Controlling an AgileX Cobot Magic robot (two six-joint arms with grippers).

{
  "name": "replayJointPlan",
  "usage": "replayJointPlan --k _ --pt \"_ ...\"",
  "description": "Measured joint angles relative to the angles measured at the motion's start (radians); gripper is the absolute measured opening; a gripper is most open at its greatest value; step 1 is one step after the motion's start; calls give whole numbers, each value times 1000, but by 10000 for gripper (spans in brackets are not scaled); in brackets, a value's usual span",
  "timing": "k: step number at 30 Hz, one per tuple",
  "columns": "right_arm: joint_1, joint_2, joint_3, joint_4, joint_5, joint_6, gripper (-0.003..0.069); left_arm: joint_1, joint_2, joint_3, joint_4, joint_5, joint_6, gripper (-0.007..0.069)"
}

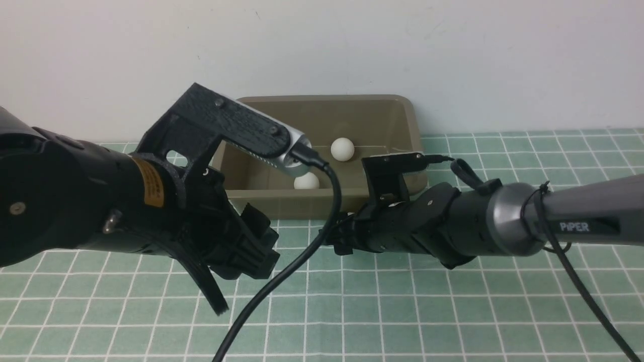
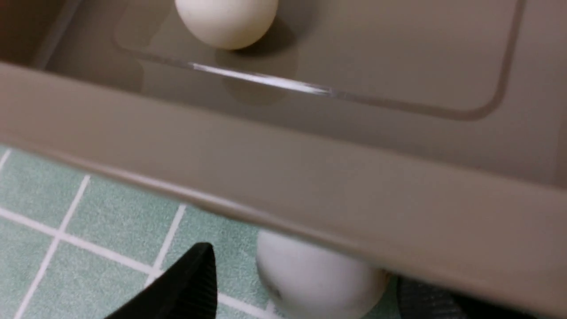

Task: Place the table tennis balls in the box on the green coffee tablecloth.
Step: 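Reach for and grasp a ping pong ball on the table, then release the ping pong ball into the bin and lift the gripper away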

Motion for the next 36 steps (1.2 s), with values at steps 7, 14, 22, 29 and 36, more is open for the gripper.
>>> replayJointPlan --k 7,14,22,29,36 --pt "0 0 0 2 -5 0 486 0 0 0 0 0 0 426" --pt "0 0 0 22 -13 0 360 0 0 0 0 0 0 426" --pt "0 0 0 23 -2 -1 342 0 0 0 9 0 0 426" --pt "0 -109 106 4 35 -28 342 0 0 0 23 0 0 426" --pt "0 -290 246 -4 79 -79 342 0 0 0 23 0 0 426"
